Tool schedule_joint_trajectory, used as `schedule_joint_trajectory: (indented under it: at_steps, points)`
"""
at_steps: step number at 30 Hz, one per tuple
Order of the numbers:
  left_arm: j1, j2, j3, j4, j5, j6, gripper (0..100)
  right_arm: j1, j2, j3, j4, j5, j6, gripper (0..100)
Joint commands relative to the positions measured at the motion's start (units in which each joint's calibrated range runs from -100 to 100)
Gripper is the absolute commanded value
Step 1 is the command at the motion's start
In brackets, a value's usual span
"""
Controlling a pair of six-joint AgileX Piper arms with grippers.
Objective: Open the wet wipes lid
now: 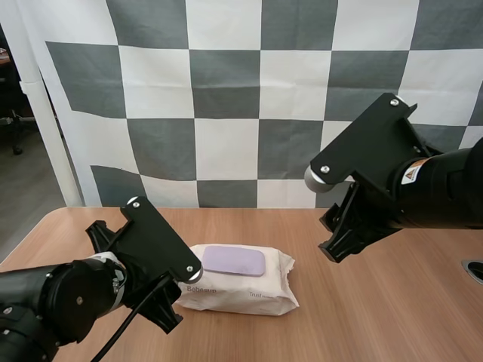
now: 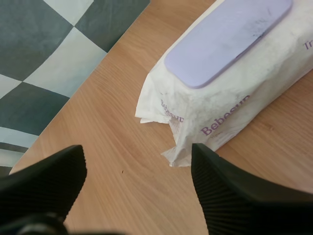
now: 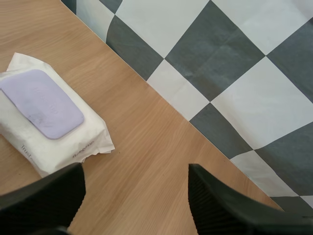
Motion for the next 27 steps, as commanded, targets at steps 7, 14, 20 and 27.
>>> schedule_joint_trajectory:
  at_steps: [7, 14, 20, 27]
  points:
    - [0.0, 11.25, 7.12, -4.14, -22.22, 4.79, 87, 0.03, 0.63, -0.05, 0.2, -0.77, -0.04, 100]
    - [0.0, 17.99, 7.35, -6.98, -26.3, 8.18, 87, 0.03, 0.63, -0.05, 0.2, -0.76, -0.61, 100]
    - [0.0, 18.52, 7.35, -13.35, -26.3, 13.57, 87, 0.03, 1.53, -0.05, 0.2, -0.76, -1.08, 100]
    - [0.0, 18.62, 11.2, -34.22, -26.3, 33.26, 87, 0.03, 3.1, -0.05, 0.2, -0.76, -1.08, 100]
